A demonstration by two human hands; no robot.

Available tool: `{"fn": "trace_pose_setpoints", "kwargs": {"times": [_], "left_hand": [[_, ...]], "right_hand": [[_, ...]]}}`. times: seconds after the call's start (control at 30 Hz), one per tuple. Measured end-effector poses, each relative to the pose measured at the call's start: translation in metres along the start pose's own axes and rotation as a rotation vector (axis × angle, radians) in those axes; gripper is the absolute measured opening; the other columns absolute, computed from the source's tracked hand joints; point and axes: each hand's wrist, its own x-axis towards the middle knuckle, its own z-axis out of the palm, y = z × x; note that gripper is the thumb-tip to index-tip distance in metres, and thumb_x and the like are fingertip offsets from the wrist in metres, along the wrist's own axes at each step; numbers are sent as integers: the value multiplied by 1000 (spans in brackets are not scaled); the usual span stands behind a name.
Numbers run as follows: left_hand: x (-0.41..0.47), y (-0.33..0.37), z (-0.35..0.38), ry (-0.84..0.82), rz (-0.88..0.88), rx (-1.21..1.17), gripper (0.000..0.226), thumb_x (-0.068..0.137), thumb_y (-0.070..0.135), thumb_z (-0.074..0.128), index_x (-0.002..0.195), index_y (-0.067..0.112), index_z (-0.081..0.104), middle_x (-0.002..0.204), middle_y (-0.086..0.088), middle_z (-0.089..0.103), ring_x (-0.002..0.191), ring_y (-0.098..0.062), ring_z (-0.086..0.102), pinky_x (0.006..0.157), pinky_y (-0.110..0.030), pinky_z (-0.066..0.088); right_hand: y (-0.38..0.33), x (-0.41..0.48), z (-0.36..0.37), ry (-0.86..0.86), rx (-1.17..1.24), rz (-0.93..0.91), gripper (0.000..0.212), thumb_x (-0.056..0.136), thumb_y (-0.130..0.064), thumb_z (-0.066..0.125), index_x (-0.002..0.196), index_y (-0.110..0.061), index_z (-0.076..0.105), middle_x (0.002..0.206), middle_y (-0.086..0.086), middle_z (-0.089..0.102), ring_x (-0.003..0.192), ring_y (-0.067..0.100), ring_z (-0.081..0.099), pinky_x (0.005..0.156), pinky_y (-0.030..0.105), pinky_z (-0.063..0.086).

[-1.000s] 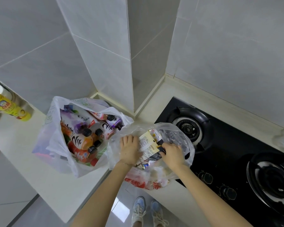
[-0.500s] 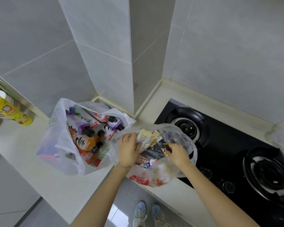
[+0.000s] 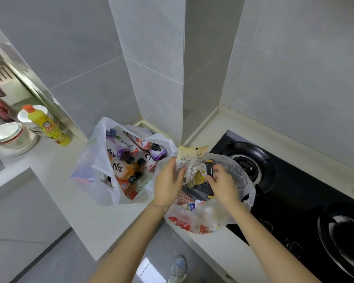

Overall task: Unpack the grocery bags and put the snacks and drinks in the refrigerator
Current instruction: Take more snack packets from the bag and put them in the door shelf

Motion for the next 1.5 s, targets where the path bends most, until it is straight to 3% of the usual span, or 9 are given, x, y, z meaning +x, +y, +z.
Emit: {"fn": "trace_pose_setpoints", "kwargs": {"times": [0.07,0.23,0.4,0.57,0.77,0.87,1.0,1.13,1.5], "left_hand": [[-8,12,-6,43,6,15,6,95,19,59,100,17,55,82,16,56,76,2,53,62,-14,42],[-48,40,-19,298,-212,-255,22,92,12,63,111,22,57,105,11,65,98,-7,63,83,-25,54],[-121,64,-37,647,-406,-450,25,91,6,64,116,6,61,110,1,68,100,-9,66,78,-21,55],[-210,88,-73,869,-497,-412,20,90,8,65,110,7,62,108,-3,70,97,-17,69,80,-34,59],[-327,134,-118,1177,-545,-351,22,90,5,64,111,6,62,111,-5,69,98,-17,69,78,-30,59],[-392,164,-134,1326,-541,-336,21,90,5,64,109,11,63,109,-2,71,97,-16,70,75,-28,59],[-478,209,-148,1508,-532,-270,18,90,7,66,106,15,63,106,2,71,94,-14,70,71,-25,58],[-560,250,-150,1608,-529,-209,18,90,9,66,103,20,64,104,6,72,94,-11,70,71,-25,57],[-772,357,-129,1828,-561,-49,22,90,11,66,111,11,64,108,1,72,98,-12,69,77,-28,58]], "right_hand": [[-10,-2,-6,-29,43,-50,31,93,-29,62,114,-9,53,78,-5,61,68,13,58,54,25,43],[-30,-19,-21,-115,242,-210,24,91,-27,65,109,-11,62,87,-8,63,86,16,66,77,37,55],[-51,-63,-27,-311,483,-285,10,93,-23,61,97,-14,64,77,1,72,72,16,70,67,37,58],[-84,-127,-23,-542,633,-284,7,94,-22,61,95,-18,66,77,-4,72,64,3,67,57,21,54],[-129,-235,-3,-849,649,-428,6,91,-18,65,87,-15,70,73,0,73,69,7,69,60,17,53],[-143,-305,1,-999,634,-502,11,90,-19,67,93,-9,69,77,3,73,67,6,69,57,15,51],[-151,-401,-4,-1176,623,-581,12,89,-24,68,93,-13,67,81,2,74,76,8,72,55,17,50],[-147,-492,-18,-1297,639,-658,8,88,-22,69,90,-15,67,76,0,75,73,9,72,58,18,53],[-99,-715,-55,-1569,597,-757,8,89,-20,67,91,-12,69,71,0,73,65,5,68,55,15,50]]}}
